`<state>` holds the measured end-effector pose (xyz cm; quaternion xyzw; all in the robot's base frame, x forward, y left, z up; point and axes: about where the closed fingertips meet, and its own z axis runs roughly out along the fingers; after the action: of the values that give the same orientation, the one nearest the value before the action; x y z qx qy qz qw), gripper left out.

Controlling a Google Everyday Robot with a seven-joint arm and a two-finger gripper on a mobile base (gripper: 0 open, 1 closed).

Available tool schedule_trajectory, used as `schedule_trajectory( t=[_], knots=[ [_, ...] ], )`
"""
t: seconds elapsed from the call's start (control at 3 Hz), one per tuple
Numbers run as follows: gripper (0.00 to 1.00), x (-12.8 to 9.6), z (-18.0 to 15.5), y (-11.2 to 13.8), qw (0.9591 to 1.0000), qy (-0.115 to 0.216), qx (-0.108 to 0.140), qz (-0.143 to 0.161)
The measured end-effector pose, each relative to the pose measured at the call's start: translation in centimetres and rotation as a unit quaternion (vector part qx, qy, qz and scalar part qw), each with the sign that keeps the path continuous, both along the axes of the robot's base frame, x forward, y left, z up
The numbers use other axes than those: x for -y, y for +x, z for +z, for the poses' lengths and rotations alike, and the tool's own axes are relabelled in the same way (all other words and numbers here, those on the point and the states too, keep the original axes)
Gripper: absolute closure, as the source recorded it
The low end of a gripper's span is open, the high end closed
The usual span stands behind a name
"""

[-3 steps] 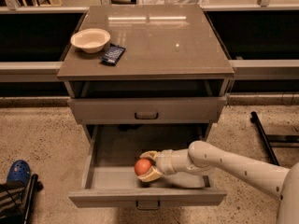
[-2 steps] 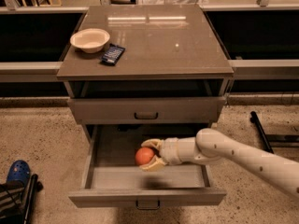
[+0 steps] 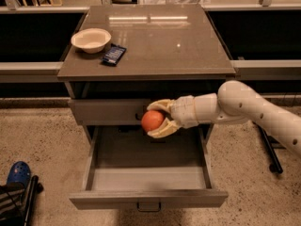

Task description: Pick apple from middle drawer and place on counter

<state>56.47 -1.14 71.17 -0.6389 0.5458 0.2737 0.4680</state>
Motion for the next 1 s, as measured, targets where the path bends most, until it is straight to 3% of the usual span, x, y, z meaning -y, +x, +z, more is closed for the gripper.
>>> schedule_trajectory(
  t=[0.33, 0.67, 1.0],
  knots=[
    [1.0, 1.4, 6.5, 1.5, 0.9996, -0.004, 0.025, 0.008],
    [1.0, 2.9, 11.4, 3.9, 0.9994, 0.002, 0.035, 0.0],
    [1.0, 4.6, 16.0, 7.6, 0.9987, 0.014, 0.038, -0.031]
  ],
)
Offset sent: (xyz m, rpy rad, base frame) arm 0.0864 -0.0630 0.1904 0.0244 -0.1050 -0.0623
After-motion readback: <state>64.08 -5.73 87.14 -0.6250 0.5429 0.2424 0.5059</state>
